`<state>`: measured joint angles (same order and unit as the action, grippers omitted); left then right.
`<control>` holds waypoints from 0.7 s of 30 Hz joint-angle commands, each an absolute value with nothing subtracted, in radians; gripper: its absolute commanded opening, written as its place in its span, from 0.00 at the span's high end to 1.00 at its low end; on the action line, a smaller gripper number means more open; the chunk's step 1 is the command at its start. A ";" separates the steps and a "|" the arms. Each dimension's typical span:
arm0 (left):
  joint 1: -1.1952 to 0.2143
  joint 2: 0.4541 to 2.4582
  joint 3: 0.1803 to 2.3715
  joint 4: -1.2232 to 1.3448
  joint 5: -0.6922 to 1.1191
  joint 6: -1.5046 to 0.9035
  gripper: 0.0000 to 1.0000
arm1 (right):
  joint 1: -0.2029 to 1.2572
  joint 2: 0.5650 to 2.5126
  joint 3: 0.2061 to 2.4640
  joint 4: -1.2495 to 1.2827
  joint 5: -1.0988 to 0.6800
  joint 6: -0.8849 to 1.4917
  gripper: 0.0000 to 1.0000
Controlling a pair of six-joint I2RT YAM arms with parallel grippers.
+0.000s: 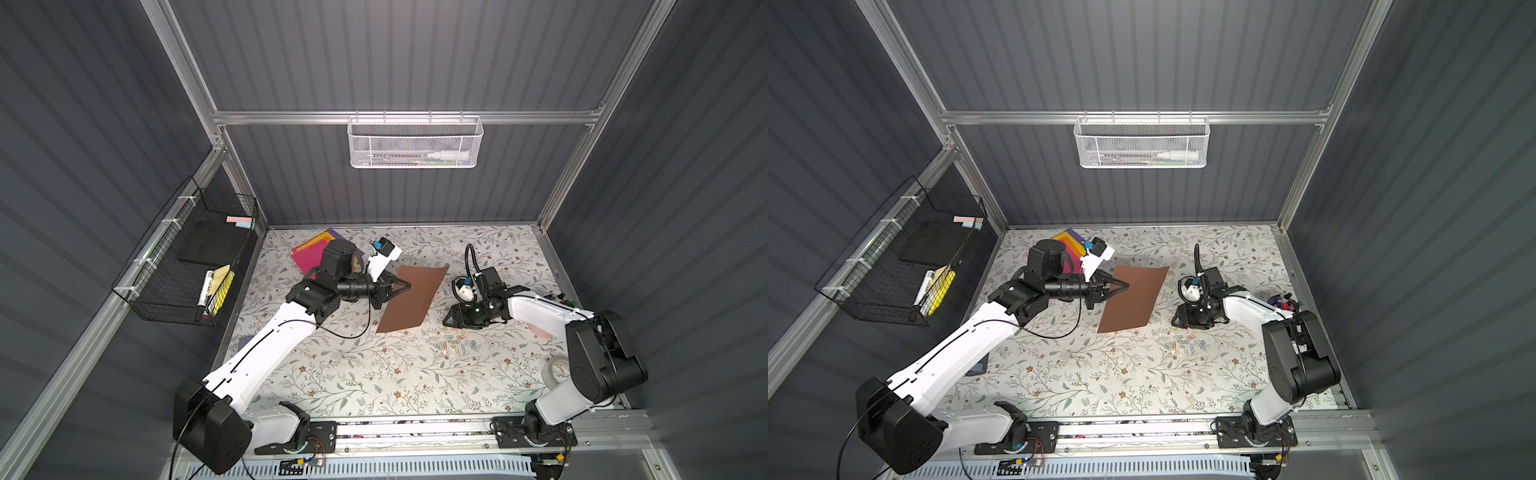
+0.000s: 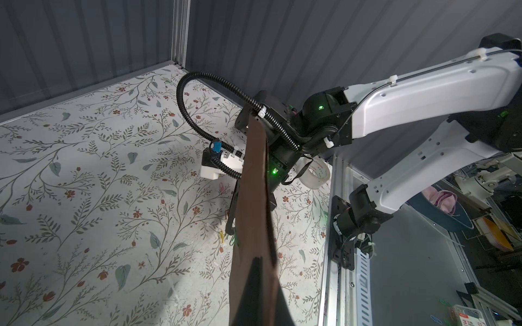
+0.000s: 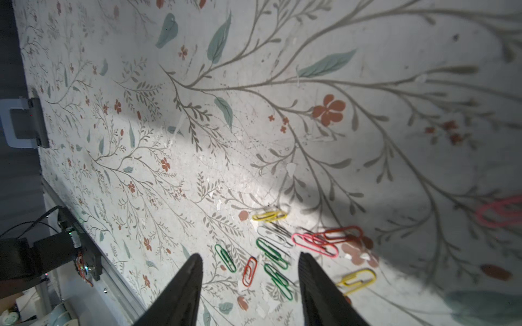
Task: Unclip the paperclips from the documents
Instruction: Place the paper clip at the center of the board, then adjust the document.
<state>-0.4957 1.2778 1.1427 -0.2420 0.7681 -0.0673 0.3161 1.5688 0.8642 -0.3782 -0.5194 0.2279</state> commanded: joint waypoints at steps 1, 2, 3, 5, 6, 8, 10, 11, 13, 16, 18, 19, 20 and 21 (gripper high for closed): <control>-0.485 1.253 1.141 -0.215 0.811 -0.077 1.00 | 0.319 1.477 0.821 -0.240 -0.642 0.173 0.30; -0.478 1.251 1.138 -0.212 0.824 -0.077 1.00 | 0.321 1.436 0.785 -0.158 -0.709 0.165 0.27; -0.471 1.250 1.138 -0.208 0.841 -0.075 1.00 | 0.321 1.397 0.747 -0.071 -0.774 0.164 0.23; -0.441 1.242 1.132 -0.187 0.898 -0.076 1.00 | 0.319 1.291 0.650 0.142 -0.863 0.175 0.15; -0.428 1.239 1.130 -0.178 0.922 -0.077 1.00 | 0.319 1.249 0.615 0.220 -0.866 0.188 0.11; -0.410 1.235 1.130 -0.175 0.956 -0.078 1.00 | 0.319 1.161 0.569 0.320 -0.852 0.182 0.04; -0.404 1.236 1.133 -0.179 0.967 -0.077 1.00 | 0.312 1.141 0.578 0.324 -0.881 0.156 0.02; -0.400 1.236 1.137 -0.180 0.979 -0.072 1.00 | 0.307 1.145 0.589 0.317 -0.921 0.148 0.02; -0.399 1.241 1.142 -0.187 0.995 -0.068 1.00 | 0.301 1.159 0.613 0.329 -0.986 0.147 0.02; -0.400 1.255 1.159 -0.221 1.029 -0.028 1.00 | 0.300 1.194 0.656 0.383 -1.030 0.180 0.01; -0.399 1.262 1.165 -0.239 1.049 -0.006 1.00 | 0.301 1.222 0.692 0.414 -1.046 0.200 0.01; -0.399 1.265 1.166 -0.245 1.052 0.000 1.00 | 0.299 1.247 0.708 0.438 -1.062 0.213 0.01; -0.399 1.267 1.168 -0.250 1.051 0.003 1.00 | 0.299 1.255 0.718 0.469 -1.078 0.228 0.01; -0.399 1.267 1.168 -0.251 1.056 0.006 1.00 | 0.301 1.263 0.729 0.512 -1.091 0.256 0.01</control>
